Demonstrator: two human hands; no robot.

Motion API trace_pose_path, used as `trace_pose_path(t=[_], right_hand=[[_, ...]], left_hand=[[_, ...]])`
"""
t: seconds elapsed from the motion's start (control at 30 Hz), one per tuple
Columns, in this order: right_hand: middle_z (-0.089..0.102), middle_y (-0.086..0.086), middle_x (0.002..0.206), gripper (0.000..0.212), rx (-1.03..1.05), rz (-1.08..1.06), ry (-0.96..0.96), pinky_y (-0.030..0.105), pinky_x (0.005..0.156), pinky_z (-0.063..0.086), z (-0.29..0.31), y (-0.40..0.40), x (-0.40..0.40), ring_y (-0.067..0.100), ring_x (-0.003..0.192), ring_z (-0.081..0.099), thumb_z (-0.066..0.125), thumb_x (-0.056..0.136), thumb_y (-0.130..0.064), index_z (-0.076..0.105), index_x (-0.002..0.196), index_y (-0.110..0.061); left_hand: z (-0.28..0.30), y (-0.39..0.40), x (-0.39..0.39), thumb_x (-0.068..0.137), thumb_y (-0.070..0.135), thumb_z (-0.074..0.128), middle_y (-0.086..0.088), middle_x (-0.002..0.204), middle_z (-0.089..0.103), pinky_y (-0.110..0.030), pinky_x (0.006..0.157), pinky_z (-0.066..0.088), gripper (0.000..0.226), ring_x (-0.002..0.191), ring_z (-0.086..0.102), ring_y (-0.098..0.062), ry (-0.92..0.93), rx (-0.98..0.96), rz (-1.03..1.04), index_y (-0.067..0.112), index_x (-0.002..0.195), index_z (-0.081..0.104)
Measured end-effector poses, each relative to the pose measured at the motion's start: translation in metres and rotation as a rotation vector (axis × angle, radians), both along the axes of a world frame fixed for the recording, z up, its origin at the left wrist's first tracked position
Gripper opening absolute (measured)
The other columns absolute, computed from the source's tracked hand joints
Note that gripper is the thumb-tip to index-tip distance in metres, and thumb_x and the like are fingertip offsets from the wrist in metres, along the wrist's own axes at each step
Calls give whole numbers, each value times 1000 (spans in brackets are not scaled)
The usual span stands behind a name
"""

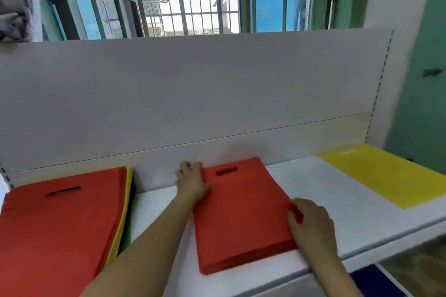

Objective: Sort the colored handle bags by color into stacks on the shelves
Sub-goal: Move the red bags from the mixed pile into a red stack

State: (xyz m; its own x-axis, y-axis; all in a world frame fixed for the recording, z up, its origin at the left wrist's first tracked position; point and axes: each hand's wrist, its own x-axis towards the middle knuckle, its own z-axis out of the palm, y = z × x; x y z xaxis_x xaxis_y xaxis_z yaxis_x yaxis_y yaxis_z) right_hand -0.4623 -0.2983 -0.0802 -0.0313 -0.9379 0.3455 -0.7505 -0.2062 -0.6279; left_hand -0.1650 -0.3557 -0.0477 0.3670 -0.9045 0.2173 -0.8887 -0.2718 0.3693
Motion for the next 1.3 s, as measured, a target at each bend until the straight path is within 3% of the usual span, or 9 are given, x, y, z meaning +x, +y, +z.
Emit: trace_pose_path(t=[0.2,0.37,0.47,0.67,0.8,1.0,1.1,1.2,1.3], right_hand=[[66,-10,108,31,3,33,33,33,83,48,-5,-7,3,14,94,60,43,96,-42,60,117,-26],[56,-3,137,48,61,-157,72,40,104,37,2,-9,2,20,126,49,40,95,-50,56,132,-23],[52,2,142,47,-56,-199,-17,46,107,33,16,0,19,25,132,43,47,93,-45,59,130,-19],[55,2,138,48,-150,278,-190,31,110,32,43,30,117,20,129,47,57,92,-38,54,136,-17],[49,-7,141,59,-60,605,-200,29,107,37,49,66,187,11,120,50,58,90,-47,43,143,-27],[24,-16,156,86,-81,855,104,37,113,27,64,110,259,13,140,25,37,81,-79,12,153,-38],[6,-21,159,104,-107,877,336,42,117,13,64,127,284,15,145,10,10,63,-94,0,152,-42],[2,-27,158,122,-11,901,451,49,118,-7,46,137,294,14,148,-1,-12,41,-99,6,150,-47],[3,-34,155,134,24,887,445,50,118,-9,37,136,295,11,148,-1,-24,27,-98,11,148,-52]], left_hand=[[-24,-11,-16,87,19,56,-25,145,15,-46,106,40,82,124,43,-45,354,-33,136,8,153,7],[-2,-15,-11,88,21,57,-25,149,8,-40,106,41,90,126,44,-43,390,84,195,7,154,-3],[35,-9,5,91,21,57,-22,148,24,-40,101,40,69,127,43,-42,335,-19,222,5,149,22],[112,58,77,92,25,56,-16,139,39,-34,102,39,55,121,51,-34,78,-108,23,13,144,42],[118,131,143,91,20,56,-12,133,43,-34,99,39,50,119,50,-29,-51,-197,77,14,140,47],[92,235,238,95,25,52,-10,144,41,-44,105,39,52,131,39,-29,-168,-169,268,15,145,42],[67,268,270,96,29,49,-7,157,28,-50,110,34,64,142,27,-29,-132,-75,357,18,154,24],[37,274,277,99,42,42,2,164,7,-52,117,25,72,150,6,-28,-91,105,400,27,157,4],[19,263,277,100,52,34,-1,164,9,-53,118,22,65,151,-2,-31,-68,161,469,32,156,8]])
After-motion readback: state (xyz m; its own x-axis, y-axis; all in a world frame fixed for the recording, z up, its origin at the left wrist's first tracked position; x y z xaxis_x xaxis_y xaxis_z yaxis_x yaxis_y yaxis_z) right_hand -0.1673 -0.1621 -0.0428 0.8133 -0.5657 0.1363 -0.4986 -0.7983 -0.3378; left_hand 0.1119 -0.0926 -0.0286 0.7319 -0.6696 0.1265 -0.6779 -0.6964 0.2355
